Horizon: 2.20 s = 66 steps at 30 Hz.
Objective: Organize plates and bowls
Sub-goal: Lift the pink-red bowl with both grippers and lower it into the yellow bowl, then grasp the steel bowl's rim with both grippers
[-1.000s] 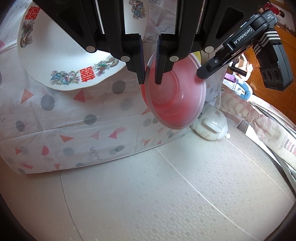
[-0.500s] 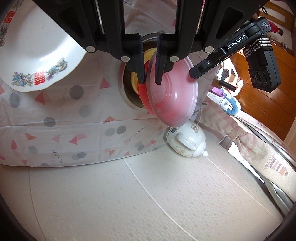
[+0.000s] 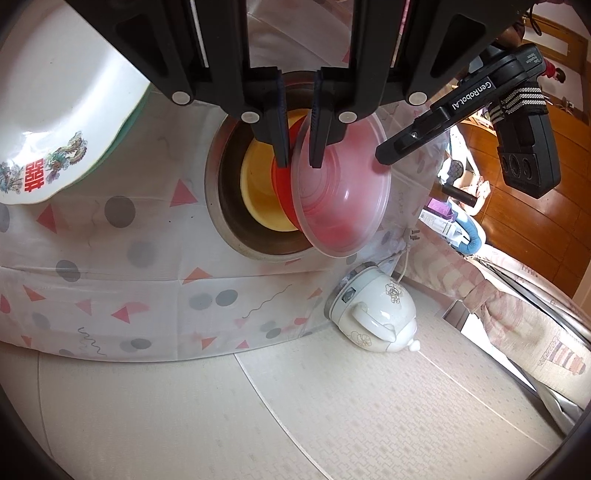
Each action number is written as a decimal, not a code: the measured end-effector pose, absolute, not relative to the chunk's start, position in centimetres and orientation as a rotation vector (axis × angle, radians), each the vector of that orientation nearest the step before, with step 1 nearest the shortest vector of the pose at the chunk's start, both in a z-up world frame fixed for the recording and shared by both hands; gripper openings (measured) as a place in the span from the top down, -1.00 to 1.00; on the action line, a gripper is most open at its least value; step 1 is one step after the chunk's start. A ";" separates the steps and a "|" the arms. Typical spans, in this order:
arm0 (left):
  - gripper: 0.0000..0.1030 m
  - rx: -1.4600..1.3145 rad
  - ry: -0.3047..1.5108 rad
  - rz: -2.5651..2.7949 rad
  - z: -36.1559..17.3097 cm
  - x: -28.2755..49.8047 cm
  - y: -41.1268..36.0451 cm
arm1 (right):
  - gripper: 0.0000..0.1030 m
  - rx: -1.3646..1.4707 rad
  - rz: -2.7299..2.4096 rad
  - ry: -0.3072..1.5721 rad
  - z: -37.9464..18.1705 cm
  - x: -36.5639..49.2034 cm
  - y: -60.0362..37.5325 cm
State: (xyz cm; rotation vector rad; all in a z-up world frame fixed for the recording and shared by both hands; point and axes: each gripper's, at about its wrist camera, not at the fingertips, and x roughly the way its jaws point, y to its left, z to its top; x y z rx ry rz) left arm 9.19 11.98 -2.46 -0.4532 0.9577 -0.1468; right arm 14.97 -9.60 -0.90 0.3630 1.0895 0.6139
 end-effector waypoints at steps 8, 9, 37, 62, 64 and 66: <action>0.83 -0.477 0.998 -0.138 -3.8 10.0 12.2 | 0.77 0.356 0.591 1.126 -2.2 15.5 -9.4; 0.83 -0.479 1.005 -0.135 -4.0 10.1 12.2 | 0.77 0.351 0.588 1.129 -2.4 15.6 -9.3; 0.79 -0.360 1.034 -0.090 -5.2 11.3 10.9 | 0.77 0.199 0.498 1.103 -3.5 15.7 -8.5; 0.63 -0.230 0.967 -0.038 -4.7 10.6 10.2 | 0.65 0.243 0.485 1.091 -3.4 15.3 -9.2; 0.63 -0.236 0.965 -0.036 -4.6 10.5 10.3 | 0.65 0.249 0.484 1.089 -3.3 15.2 -9.3; 0.63 -0.236 0.960 -0.037 -4.5 10.4 10.3 | 0.64 0.257 0.482 1.088 -3.3 15.2 -9.4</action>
